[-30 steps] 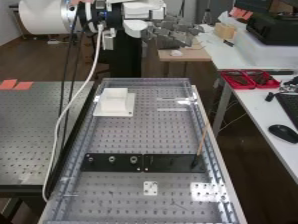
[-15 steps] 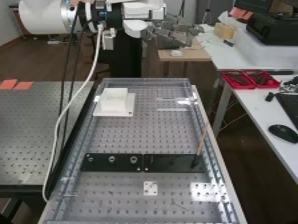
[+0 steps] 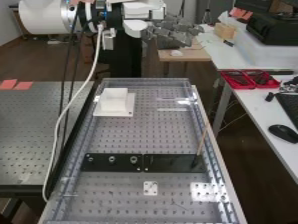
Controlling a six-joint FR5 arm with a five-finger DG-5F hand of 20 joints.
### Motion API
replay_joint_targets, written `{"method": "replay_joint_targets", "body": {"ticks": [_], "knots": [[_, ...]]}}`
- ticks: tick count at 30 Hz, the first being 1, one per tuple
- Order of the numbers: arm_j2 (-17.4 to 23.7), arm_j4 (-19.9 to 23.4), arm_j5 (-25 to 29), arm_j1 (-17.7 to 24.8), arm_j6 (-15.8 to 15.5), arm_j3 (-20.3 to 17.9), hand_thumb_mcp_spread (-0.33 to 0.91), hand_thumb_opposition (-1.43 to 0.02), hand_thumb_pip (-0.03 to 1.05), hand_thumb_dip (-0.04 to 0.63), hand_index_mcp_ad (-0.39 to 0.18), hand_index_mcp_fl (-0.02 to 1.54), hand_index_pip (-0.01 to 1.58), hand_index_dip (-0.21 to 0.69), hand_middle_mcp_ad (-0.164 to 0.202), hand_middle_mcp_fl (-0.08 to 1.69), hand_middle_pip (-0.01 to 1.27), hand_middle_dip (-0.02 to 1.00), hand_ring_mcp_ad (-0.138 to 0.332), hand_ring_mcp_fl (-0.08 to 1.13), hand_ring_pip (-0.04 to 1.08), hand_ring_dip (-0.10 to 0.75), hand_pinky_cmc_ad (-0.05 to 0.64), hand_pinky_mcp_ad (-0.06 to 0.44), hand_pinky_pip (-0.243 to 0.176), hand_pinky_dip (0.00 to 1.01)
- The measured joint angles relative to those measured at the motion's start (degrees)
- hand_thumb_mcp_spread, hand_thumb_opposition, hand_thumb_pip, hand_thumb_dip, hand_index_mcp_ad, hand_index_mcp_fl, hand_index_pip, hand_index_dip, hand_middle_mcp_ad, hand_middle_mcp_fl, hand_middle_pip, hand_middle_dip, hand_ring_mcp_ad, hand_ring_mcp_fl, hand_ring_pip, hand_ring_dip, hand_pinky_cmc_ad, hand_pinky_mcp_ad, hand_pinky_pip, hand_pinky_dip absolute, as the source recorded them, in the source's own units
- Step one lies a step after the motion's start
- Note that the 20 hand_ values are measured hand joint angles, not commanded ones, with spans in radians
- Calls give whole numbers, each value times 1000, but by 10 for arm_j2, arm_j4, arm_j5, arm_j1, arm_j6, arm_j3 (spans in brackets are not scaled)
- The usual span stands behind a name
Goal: Grab the drill bit and place it in the clear container
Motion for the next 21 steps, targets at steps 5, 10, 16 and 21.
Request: {"method": "replay_joint_targets", "body": {"ticks": [5,10,16,21], "knots": [[0,0,-4,-1,2,1,311,-730,354,93,-75,353,87,311,89,204,122,202,152,17,117,101,375,297,-75,297],[-7,-1,-39,-8,13,4,311,-730,354,96,-75,349,87,307,89,204,122,204,152,17,117,101,375,297,-75,297],[-13,1,-119,-19,28,7,311,-730,360,93,-75,337,86,265,89,204,122,202,152,17,120,101,375,297,-75,283],[-14,10,-142,-24,29,6,311,-730,370,96,-75,337,84,251,89,204,122,202,152,17,117,101,375,297,-75,264]]}}
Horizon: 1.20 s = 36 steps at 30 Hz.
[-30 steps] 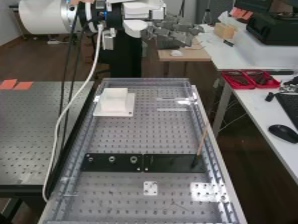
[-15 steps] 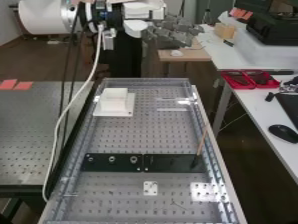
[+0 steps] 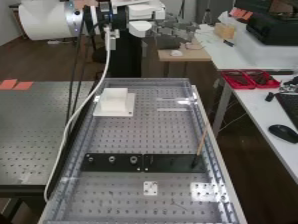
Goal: Grab the drill bit and place it in the clear container
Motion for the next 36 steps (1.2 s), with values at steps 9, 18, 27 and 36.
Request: {"method": "replay_joint_targets", "body": {"ticks": [9,18,27,36], "knots": [[4,0,8,6,-2,-2,311,-730,377,93,-75,337,87,243,89,204,122,204,152,17,117,101,375,297,-75,237],[5,-1,39,11,-7,-4,311,-730,379,93,-75,337,87,243,89,218,120,204,152,14,117,101,375,293,-75,237],[6,-3,77,9,-17,-5,311,-730,379,93,-75,337,87,243,89,215,120,204,152,14,117,101,375,297,-75,237],[14,2,94,9,-21,-10,311,-730,379,93,-75,337,87,243,89,215,120,202,152,14,120,101,375,297,-75,253]]}}
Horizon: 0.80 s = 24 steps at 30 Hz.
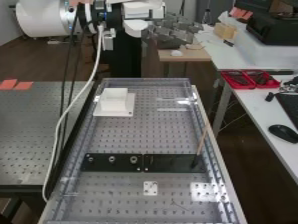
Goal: Grab the drill bit and place it in the clear container
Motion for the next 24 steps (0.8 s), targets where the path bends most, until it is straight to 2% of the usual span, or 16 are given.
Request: {"method": "replay_joint_targets", "body": {"ticks": [24], "knots": [[1,-3,1,0,-6,1,311,-730,372,93,-75,337,87,244,89,215,120,204,152,14,117,101,375,297,-75,265]]}}
